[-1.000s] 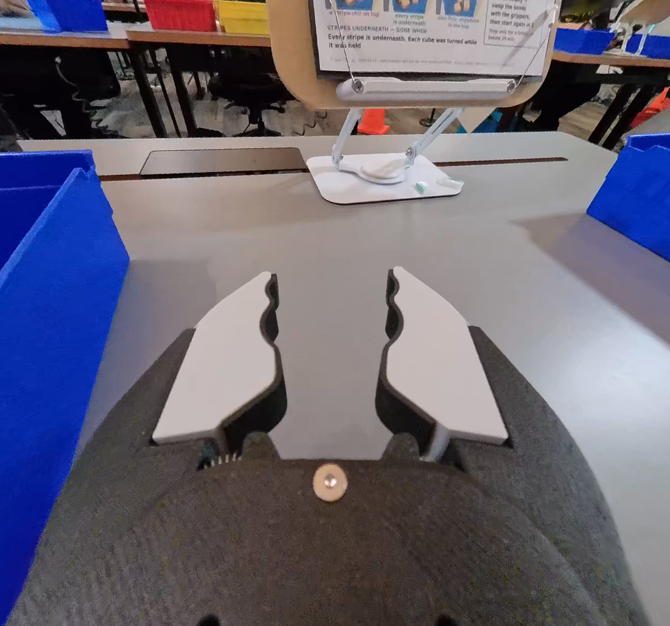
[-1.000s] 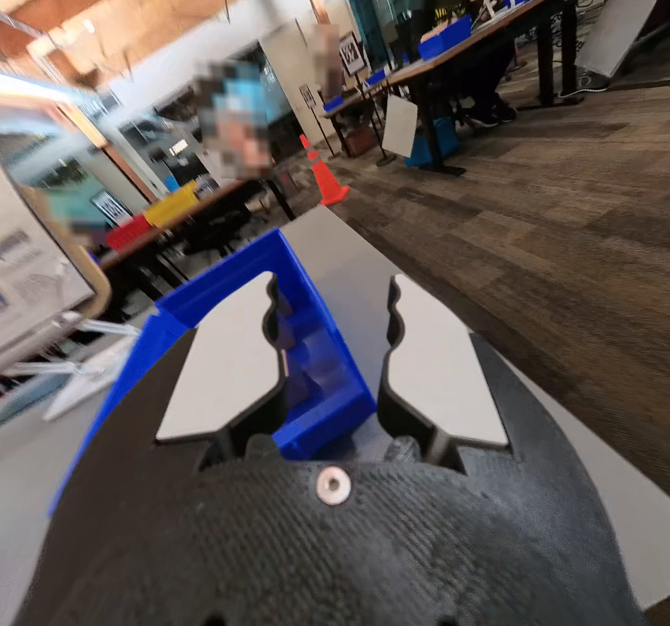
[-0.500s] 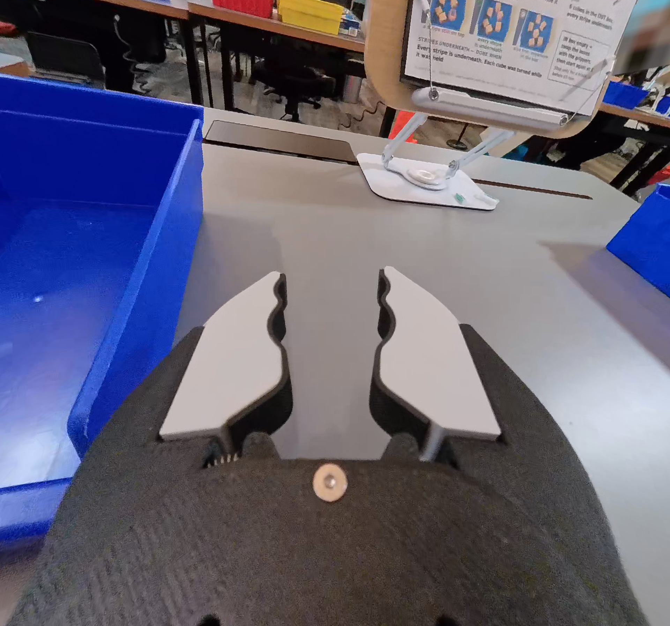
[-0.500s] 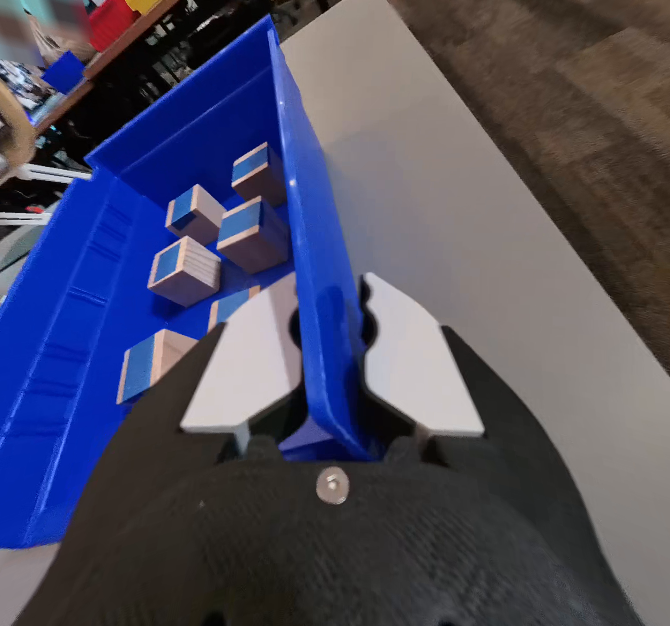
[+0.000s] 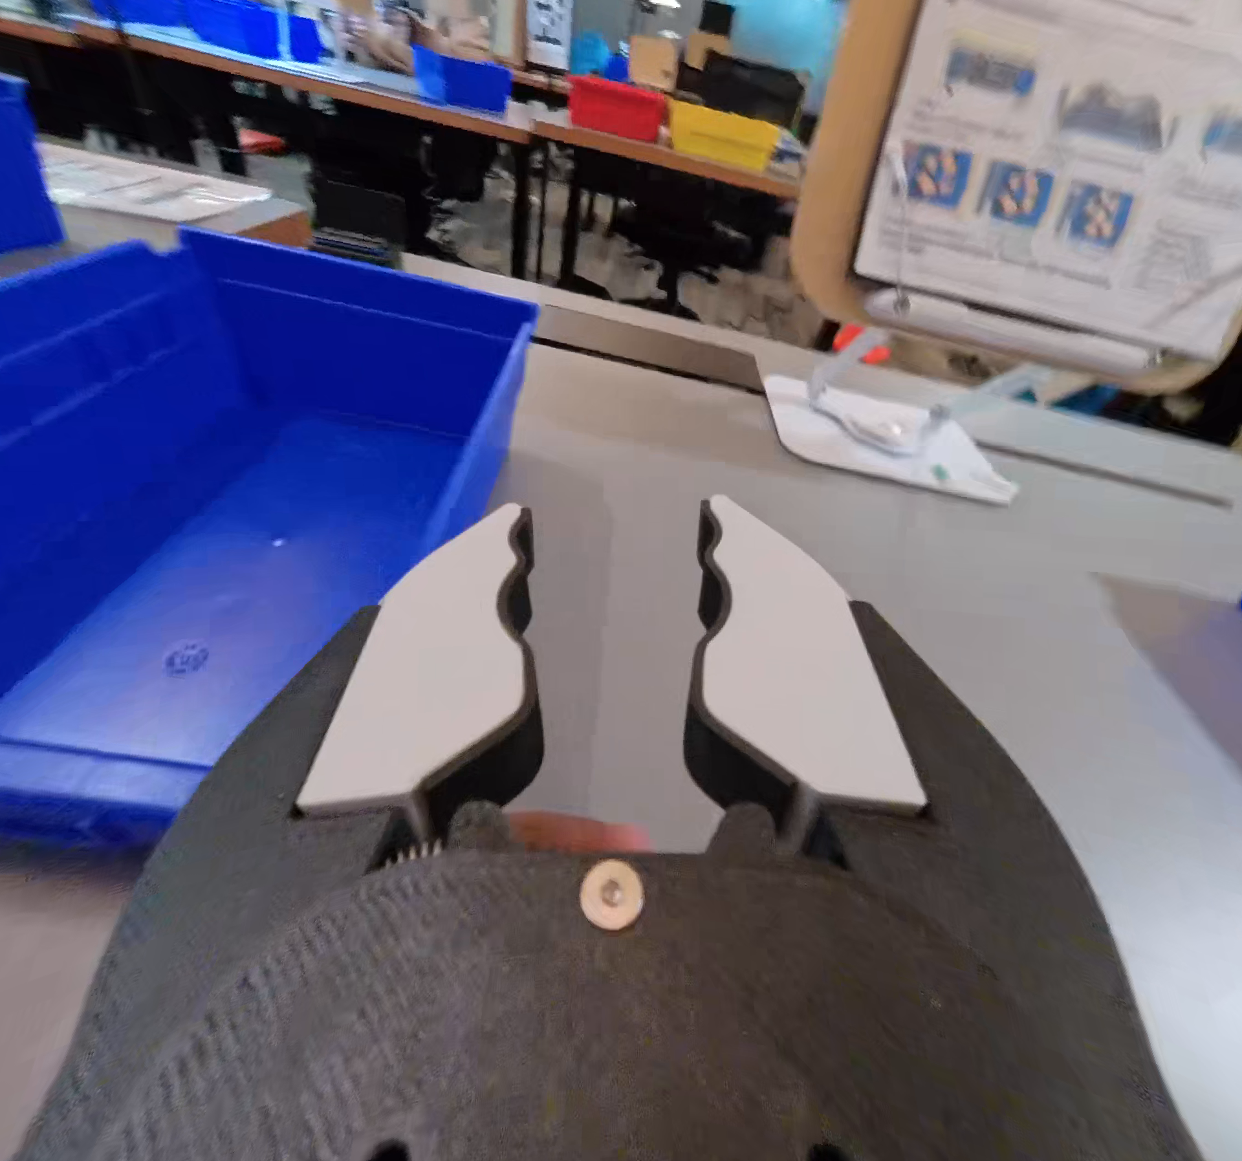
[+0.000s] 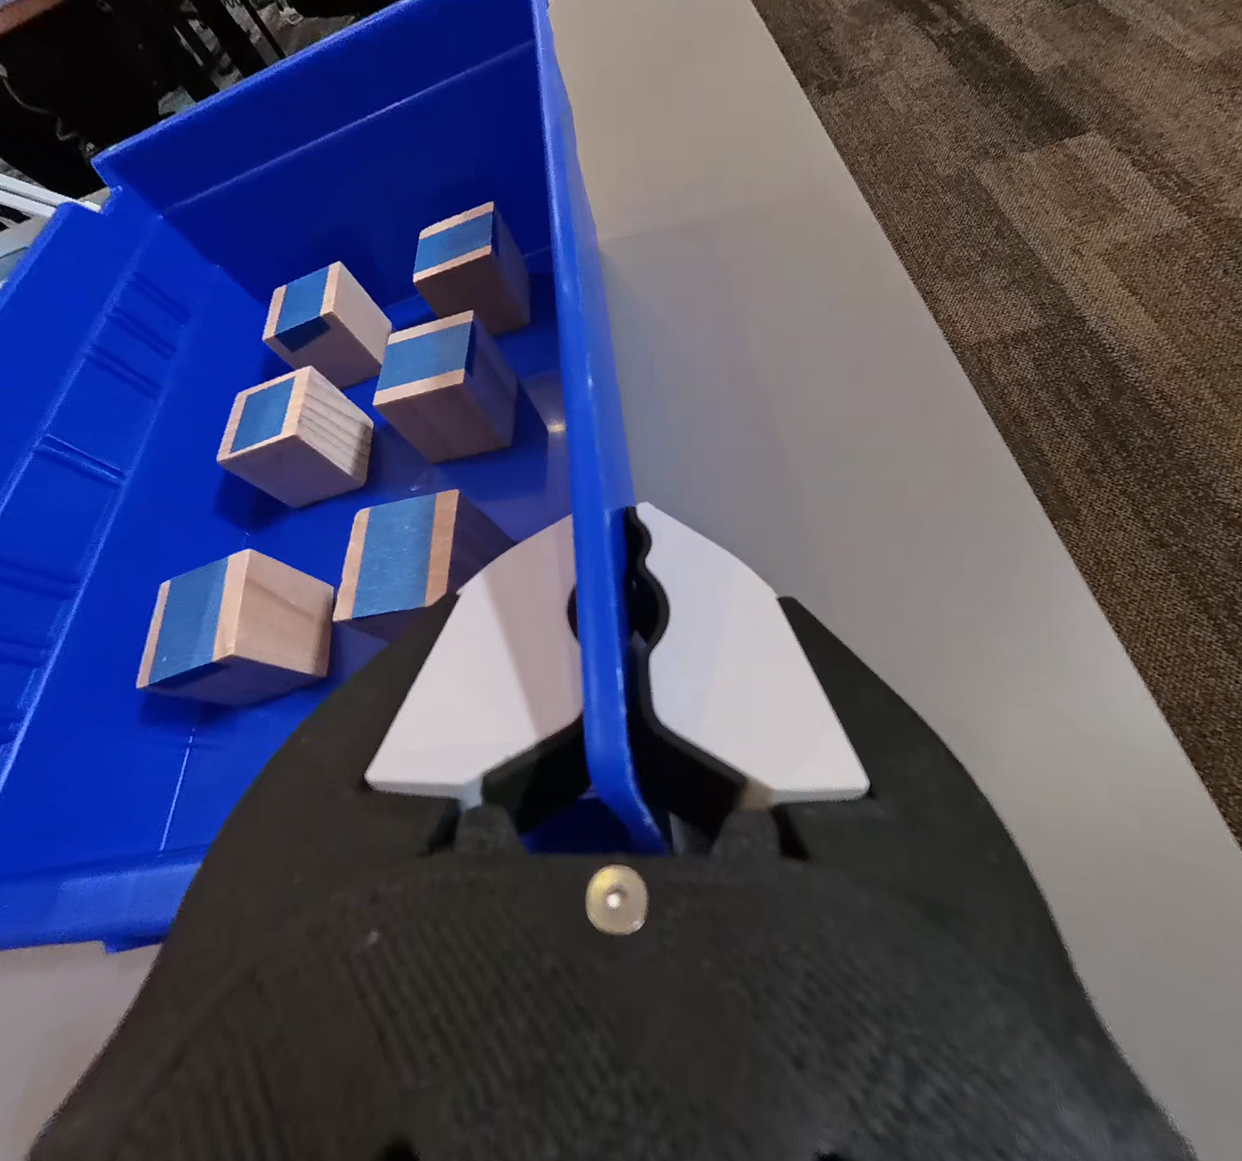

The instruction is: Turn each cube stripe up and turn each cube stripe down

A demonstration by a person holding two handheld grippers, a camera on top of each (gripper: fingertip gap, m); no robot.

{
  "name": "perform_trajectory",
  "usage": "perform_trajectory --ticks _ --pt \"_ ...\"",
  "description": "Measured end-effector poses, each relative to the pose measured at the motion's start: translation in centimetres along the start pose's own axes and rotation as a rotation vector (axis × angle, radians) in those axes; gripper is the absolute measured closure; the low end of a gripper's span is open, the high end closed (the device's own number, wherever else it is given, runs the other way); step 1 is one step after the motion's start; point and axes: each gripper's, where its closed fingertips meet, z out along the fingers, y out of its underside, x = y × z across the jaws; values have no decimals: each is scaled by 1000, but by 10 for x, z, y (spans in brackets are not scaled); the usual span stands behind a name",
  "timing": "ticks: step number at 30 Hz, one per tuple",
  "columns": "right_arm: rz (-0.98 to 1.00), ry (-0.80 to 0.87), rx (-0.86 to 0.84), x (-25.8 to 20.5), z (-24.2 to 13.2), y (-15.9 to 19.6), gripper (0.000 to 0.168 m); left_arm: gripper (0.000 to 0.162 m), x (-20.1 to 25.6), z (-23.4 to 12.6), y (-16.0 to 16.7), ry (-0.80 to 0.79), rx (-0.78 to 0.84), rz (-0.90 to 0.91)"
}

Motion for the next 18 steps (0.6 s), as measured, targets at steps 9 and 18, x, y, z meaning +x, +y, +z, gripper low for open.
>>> perform_trajectory --ticks 9,18 --pt "14 9 13 -1 -3 -1 163 110 -91 -32 -28 -224 -31 66" --pt "35 7 2 -1 -2 4 163 108 -67 -2 37 -1 -234 226"
